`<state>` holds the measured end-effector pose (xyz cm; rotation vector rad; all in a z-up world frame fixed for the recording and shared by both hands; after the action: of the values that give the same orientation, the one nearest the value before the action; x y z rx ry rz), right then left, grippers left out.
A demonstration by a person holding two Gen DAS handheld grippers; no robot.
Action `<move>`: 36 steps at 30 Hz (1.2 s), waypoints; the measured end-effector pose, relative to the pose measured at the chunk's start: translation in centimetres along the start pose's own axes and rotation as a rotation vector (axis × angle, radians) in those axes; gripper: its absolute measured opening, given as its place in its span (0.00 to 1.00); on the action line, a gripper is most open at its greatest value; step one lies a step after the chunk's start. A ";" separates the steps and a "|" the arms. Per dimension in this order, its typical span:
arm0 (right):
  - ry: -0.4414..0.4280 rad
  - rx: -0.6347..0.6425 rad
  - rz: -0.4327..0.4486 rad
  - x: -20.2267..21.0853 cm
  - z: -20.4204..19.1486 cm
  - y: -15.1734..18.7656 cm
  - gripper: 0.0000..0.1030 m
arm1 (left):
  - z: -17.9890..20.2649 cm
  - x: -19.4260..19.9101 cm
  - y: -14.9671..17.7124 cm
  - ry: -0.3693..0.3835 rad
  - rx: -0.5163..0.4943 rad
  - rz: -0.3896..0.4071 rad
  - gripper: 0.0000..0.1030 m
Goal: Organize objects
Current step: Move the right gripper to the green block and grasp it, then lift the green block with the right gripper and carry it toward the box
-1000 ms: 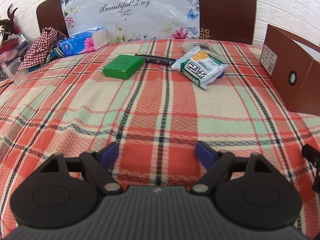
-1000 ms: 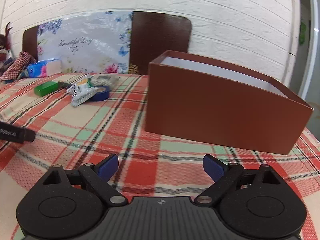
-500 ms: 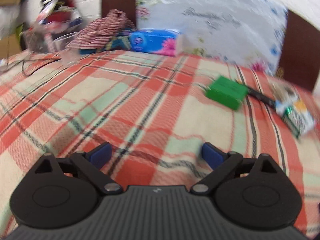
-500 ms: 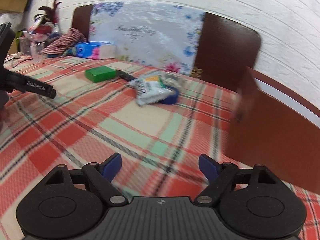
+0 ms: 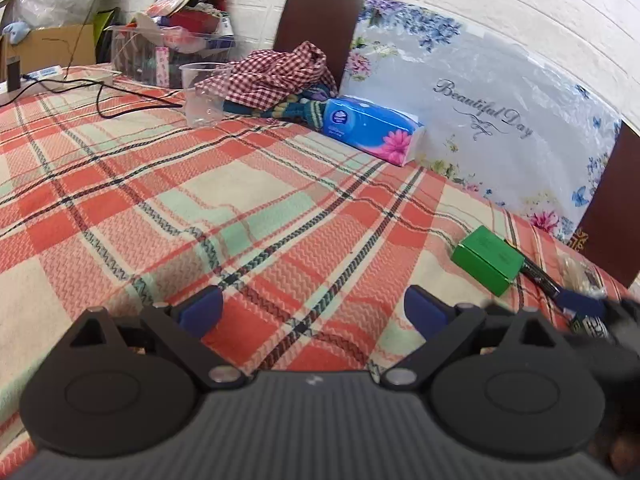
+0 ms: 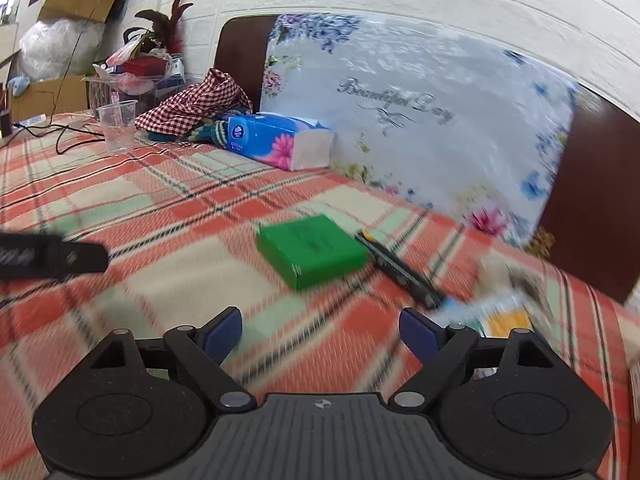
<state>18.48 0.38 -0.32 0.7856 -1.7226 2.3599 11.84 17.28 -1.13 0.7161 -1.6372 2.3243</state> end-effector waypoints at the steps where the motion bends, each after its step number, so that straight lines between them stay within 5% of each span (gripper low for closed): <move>1: 0.002 0.003 0.002 -0.9 0.0 -0.6 0.83 | 0.2 0.0 0.0 0.004 -0.008 0.002 0.96; 8: -0.050 -0.114 -0.054 -6.5 1.6 -2.6 0.81 | 0.5 -0.1 0.2 0.005 -0.025 0.006 0.96; 12: -0.095 -0.129 -0.038 -6.4 1.5 -2.4 0.64 | 0.8 -0.3 0.2 -0.002 -0.041 0.005 0.96; 19: -0.055 -0.108 -0.026 -5.4 1.4 -2.2 0.63 | 1.1 -0.5 0.2 -0.025 -0.062 -0.005 0.96; 26: -0.059 -0.148 -0.043 -0.6 2.6 0.8 0.63 | 1.5 -0.7 0.3 -0.047 -0.088 -0.019 0.96; 36: -0.043 -0.157 -0.082 11.9 5.8 8.9 0.64 | 2.1 -1.0 0.6 -0.086 -0.132 -0.042 0.96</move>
<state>6.79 -10.41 -1.05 0.8695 -1.8288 2.1396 13.06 15.25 -1.55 0.8236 -1.7739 2.1612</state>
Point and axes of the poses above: each gripper's, at about its wrist camera, not at the fingertips, and x roughly against the way its jaws point, z to its right, y to its underside, the point moved 2 cm from there along -x, roughly the way its jaws point, and after that the axes turned 3 degrees about y, right-handed, at the moved point
